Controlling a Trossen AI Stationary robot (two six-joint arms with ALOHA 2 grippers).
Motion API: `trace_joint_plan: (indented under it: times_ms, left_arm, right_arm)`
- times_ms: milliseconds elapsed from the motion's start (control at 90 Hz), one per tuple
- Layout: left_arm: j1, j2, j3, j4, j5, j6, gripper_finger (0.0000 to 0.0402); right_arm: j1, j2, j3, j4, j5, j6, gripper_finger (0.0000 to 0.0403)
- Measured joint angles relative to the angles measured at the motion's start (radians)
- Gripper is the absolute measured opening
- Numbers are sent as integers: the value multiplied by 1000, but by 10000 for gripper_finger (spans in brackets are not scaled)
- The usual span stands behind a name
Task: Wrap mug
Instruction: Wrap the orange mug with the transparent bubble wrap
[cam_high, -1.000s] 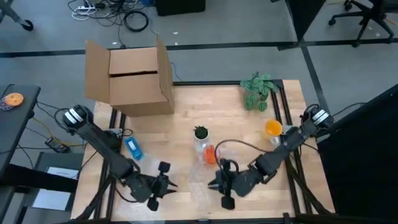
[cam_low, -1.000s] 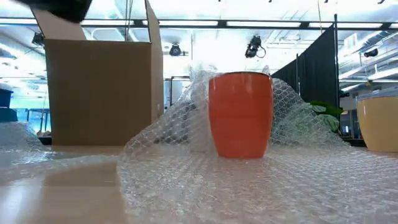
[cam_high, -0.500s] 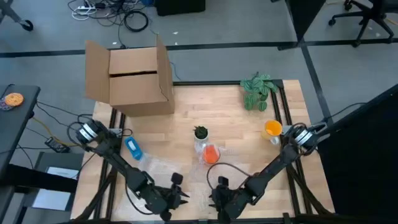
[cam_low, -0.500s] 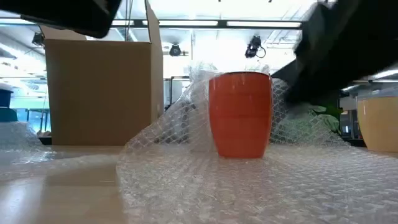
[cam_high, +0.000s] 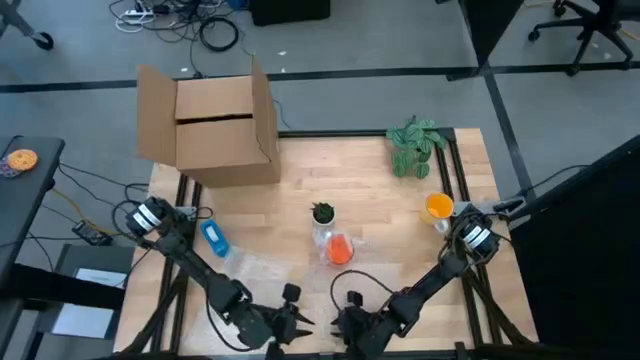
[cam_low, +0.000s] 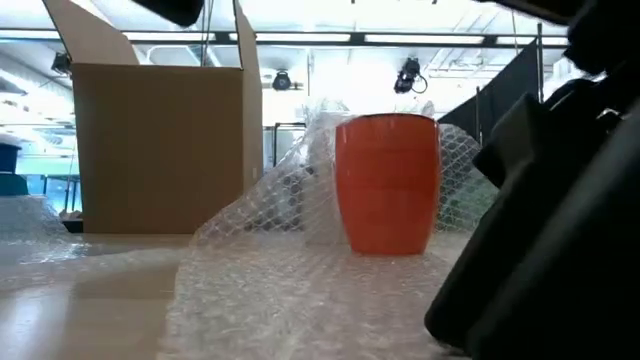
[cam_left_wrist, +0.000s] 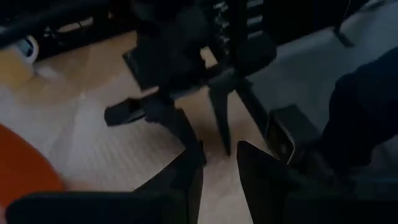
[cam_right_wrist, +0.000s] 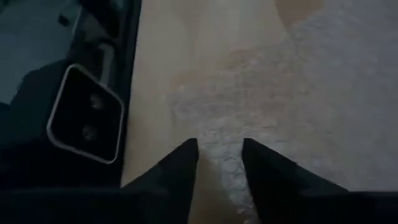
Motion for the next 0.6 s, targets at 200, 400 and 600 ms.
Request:
trace_joint_plan:
  times_ms: [200,400,600]
  left_arm:
    - [7,0,0,1,0,2,84]
    - [8,0,13,22,-7,20,83]
    - [8,0,76,-43,-23,50,83]
  right_arm:
    - [20,-63,-7,-57,-14,5,6]
    - [35,-182,-6,-169,70,0,1]
    - [35,-285,-7,-267,151,-1,0]
